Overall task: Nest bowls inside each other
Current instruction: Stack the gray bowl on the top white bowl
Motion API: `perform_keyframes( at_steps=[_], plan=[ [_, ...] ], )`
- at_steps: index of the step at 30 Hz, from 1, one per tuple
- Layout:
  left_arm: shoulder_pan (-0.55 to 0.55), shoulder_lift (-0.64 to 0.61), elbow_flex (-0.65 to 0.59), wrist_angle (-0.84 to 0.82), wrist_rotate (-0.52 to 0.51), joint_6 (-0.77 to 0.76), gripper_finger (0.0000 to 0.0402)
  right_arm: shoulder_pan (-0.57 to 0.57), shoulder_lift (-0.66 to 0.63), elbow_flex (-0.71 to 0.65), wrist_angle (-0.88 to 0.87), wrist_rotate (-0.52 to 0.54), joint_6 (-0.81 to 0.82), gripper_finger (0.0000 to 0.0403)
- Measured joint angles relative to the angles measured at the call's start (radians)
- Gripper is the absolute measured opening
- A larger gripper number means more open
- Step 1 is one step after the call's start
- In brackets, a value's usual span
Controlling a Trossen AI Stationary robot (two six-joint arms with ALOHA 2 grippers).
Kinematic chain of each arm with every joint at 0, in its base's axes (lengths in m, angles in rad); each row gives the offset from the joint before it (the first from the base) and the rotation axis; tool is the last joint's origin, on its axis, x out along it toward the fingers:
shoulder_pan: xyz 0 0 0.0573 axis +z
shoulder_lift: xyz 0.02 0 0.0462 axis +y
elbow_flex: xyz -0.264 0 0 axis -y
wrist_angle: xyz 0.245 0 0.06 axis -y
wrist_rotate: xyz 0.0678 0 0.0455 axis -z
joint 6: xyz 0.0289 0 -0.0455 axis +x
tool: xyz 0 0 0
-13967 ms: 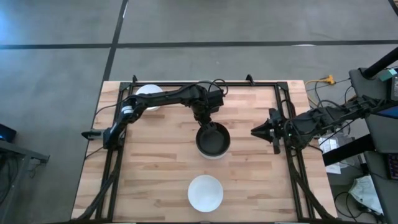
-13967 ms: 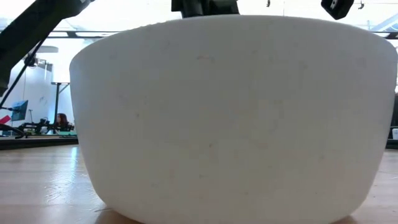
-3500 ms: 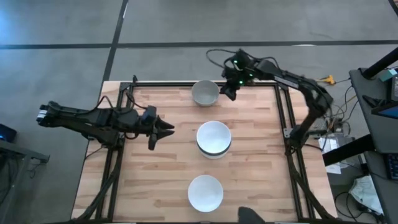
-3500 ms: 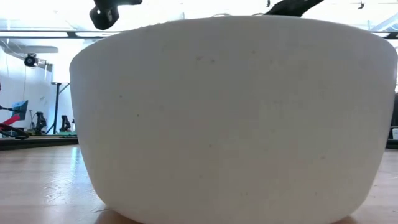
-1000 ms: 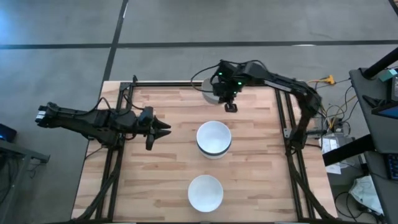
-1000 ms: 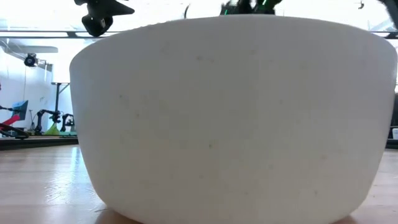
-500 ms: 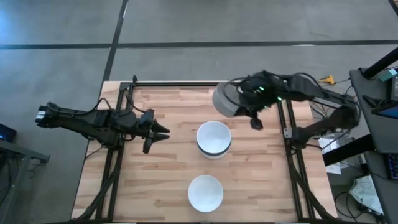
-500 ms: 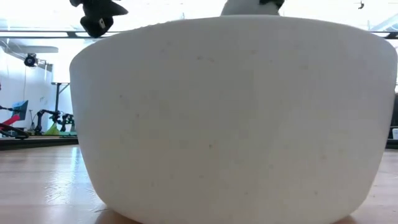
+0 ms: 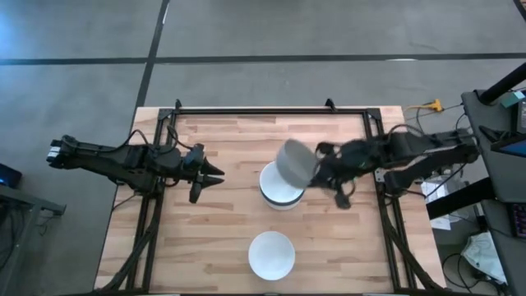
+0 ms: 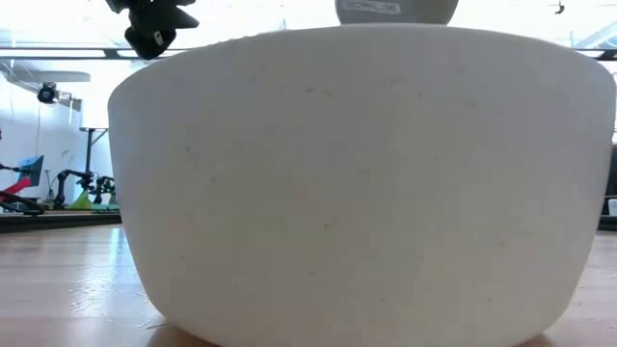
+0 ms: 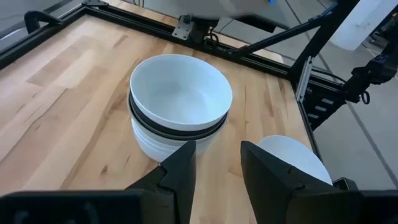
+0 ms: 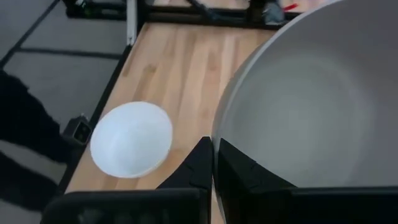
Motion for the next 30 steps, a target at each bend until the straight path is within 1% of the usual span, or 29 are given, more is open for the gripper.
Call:
perform_keyframes(
  at_steps=[4,9,11,16,20,25,30],
  plan=[
    [0.0,0.0,0.0,0.0,-0.002,-0.006,0.0111,0.046,0.099,0.026,0.011,0.022,-0.007,0.0008],
    [0.0,0.0,0.0,0.0,-0.002,-0.008,0.0111,0.057,0.229,0.114,-0.002,0.03,-0.04,0.0008],
    [0.0,0.0,0.0,0.0,-0.002,-0.008,0.0111,0.056,0.28,0.164,-0.039,0.035,-0.043,0.0009],
    [0.0,-0.001,0.0,-0.006,0.008,-0.008,0.0111,0.056,0.404,0.302,-0.198,0.127,-0.036,0.0009],
    [0.0,-0.007,0.0,-0.041,0.026,-0.002,0.0111,0.056,0.492,0.387,-0.293,0.154,0.024,0.0009],
    [0.0,-0.014,0.0,-0.092,0.032,0.022,0.0111,0.061,0.568,0.424,-0.333,0.154,0.084,0.0009],
    [0.0,-0.018,0.0,-0.124,0.045,0.066,0.0111,0.07,0.611,0.432,-0.336,0.154,0.137,0.0009]
  ],
)
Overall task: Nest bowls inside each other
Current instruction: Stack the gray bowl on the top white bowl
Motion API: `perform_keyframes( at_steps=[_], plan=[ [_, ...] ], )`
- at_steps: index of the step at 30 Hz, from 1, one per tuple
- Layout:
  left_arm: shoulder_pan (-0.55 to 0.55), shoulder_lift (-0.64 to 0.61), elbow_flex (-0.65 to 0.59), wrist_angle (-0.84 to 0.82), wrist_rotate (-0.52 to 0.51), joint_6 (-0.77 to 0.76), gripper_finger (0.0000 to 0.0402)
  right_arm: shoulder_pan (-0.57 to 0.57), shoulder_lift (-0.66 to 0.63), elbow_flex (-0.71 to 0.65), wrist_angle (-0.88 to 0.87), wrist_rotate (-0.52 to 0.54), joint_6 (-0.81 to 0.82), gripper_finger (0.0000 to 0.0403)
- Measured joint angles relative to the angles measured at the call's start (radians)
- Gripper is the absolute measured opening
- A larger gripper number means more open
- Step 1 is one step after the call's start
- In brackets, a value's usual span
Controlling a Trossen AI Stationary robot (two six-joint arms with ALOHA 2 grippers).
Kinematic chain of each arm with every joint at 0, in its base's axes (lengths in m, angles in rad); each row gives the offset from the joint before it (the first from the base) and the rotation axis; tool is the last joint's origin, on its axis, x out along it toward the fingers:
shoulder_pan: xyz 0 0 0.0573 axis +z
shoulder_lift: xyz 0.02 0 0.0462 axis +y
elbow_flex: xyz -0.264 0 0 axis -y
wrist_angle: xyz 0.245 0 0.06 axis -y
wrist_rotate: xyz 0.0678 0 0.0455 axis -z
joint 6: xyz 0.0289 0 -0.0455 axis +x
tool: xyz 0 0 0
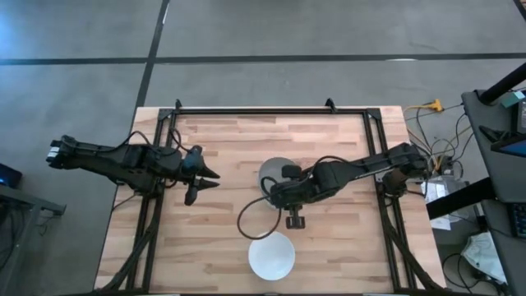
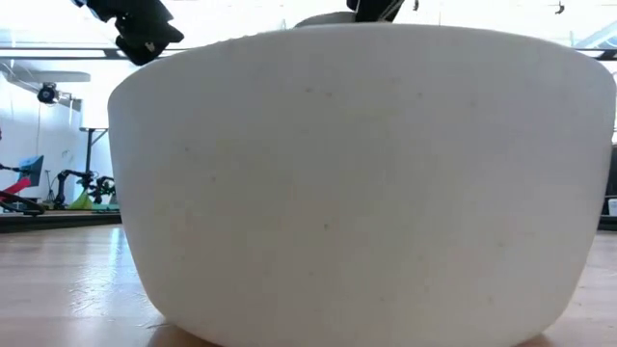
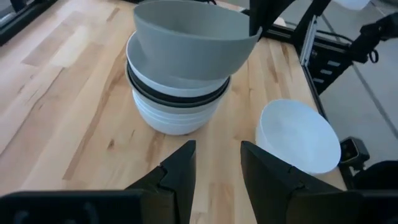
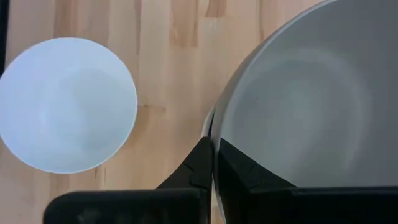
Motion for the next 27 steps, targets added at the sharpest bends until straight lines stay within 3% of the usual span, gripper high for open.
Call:
perform_keyframes(
  at_steps=[19,27],
  plan=[
    [0.0,0.0,0.0,-0.006,0.003,0.058,0.0111,0.013,0.056,-0.002,-0.048,0.055,0.029,0.0009],
    [0.0,-0.001,0.0,-0.006,0.004,0.066,0.0111,0.011,0.061,-0.003,-0.048,0.053,-0.044,0.0009]
  ],
)
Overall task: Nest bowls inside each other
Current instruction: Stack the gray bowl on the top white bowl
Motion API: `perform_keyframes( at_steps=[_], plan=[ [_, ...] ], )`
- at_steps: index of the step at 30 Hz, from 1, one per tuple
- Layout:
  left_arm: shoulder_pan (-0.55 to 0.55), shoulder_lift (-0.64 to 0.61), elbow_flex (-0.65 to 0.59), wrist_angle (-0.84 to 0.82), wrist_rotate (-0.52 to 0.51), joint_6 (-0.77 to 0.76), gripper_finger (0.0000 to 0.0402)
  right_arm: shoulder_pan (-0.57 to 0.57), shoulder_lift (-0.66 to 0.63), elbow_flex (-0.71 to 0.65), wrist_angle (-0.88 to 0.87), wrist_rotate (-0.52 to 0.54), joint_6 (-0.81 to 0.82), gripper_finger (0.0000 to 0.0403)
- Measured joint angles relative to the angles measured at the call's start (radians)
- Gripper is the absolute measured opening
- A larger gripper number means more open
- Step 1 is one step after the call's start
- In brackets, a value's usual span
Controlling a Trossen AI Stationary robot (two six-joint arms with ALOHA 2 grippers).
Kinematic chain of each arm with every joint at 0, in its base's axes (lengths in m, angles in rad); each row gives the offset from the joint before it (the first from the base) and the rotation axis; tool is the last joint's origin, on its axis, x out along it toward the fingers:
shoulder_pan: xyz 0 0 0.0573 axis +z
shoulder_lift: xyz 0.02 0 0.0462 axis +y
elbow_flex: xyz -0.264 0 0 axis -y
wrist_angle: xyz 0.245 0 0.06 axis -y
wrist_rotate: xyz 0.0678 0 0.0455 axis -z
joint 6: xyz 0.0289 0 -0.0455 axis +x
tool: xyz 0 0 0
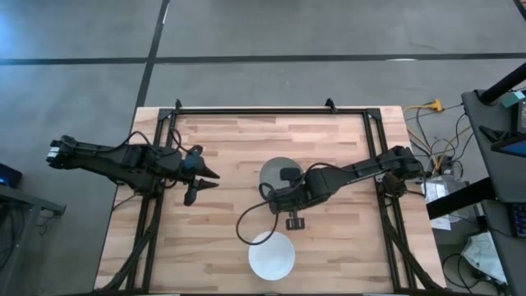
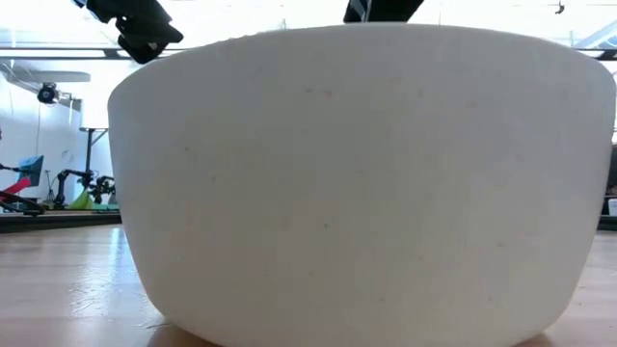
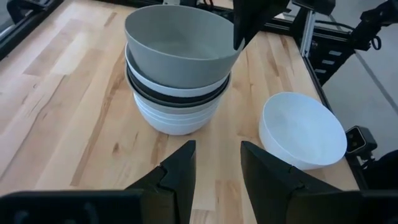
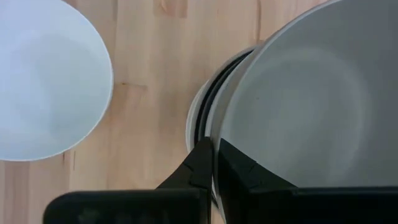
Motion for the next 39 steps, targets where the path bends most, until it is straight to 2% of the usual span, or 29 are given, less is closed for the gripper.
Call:
perform_keyframes(
  at_steps=[25,34,39],
  plan=[
    [0.0,0.003,0.0,0.001,0.0,0.0,0.0111,-0.023,0.0,-0.03,-0.028,-0.091,-0.083,0.0009],
    [0.0,0.005,0.0,0.0,0.0,0.0,0.0111,-0.027,0.0,-0.038,-0.021,-0.092,-0.063,0.0009],
    [0.0,0.006,0.0,0.0,0.0,0.0,0.0111,-0.032,0.0,-0.044,-0.02,-0.132,-0.039,0.0019]
  ],
)
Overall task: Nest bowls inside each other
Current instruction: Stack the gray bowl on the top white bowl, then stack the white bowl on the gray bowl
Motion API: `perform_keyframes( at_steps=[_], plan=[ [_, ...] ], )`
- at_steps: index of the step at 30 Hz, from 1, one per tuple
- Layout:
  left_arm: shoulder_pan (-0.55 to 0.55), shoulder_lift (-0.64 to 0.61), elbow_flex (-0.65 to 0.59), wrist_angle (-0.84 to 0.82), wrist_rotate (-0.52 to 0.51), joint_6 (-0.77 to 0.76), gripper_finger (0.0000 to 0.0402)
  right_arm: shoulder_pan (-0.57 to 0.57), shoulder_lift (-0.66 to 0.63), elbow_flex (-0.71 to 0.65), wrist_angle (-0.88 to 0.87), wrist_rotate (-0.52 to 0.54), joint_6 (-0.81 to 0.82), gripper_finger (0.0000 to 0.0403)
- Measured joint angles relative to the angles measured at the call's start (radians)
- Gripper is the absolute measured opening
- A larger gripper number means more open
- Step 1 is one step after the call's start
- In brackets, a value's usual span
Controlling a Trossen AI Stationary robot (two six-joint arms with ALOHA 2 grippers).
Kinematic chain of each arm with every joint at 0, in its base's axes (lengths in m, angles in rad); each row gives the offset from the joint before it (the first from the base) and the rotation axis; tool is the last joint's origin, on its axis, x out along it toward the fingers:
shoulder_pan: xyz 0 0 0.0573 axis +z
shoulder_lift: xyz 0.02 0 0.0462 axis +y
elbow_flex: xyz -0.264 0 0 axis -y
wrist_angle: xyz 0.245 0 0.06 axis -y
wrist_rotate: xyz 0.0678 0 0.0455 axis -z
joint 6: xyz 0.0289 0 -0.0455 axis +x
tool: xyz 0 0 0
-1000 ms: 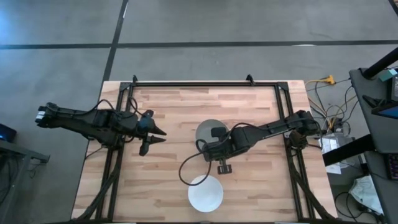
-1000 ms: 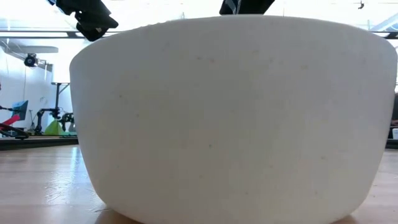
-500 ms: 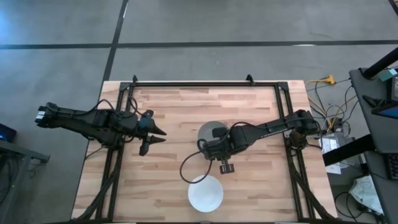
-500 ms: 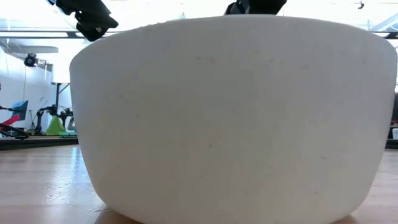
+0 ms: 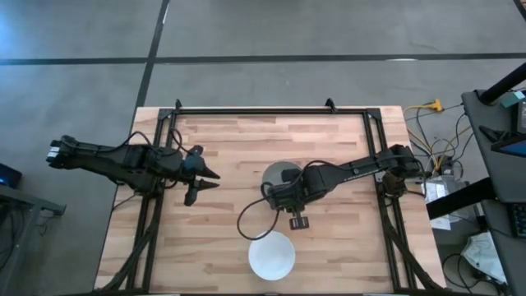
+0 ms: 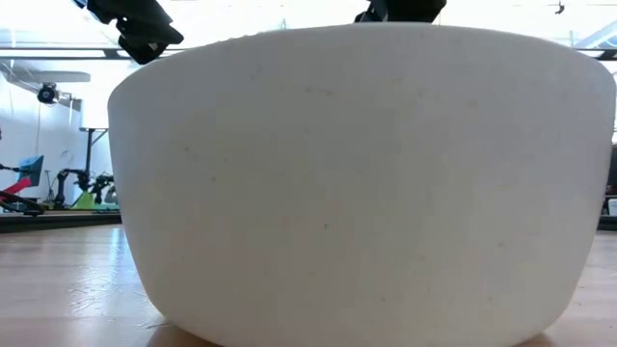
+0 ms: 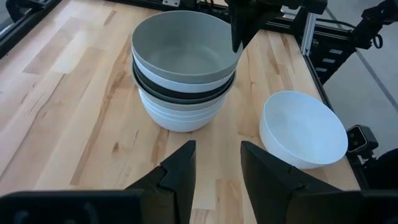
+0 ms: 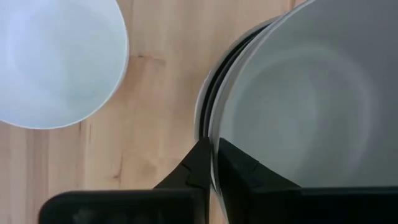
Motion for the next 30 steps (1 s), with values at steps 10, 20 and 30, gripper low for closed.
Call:
perform_keyframes(
  at_steps=[10,20,30],
  plan=[
    [0.0,0.0,0.0,0.0,0.0,-0.001,0.0111,-0.002,0.0,0.0,0.003,-0.002,0.009,0.0089],
    [0.0,0.0,0.0,0.0,0.0,-0.005,0.0111,-0.003,-0.014,0.065,-0.02,-0.002,0.008,0.0106],
    [0.0,0.0,0.0,0.013,0.003,-0.054,0.0111,-0.022,-0.041,0.248,-0.339,0.068,-0.025,0.008]
  ],
)
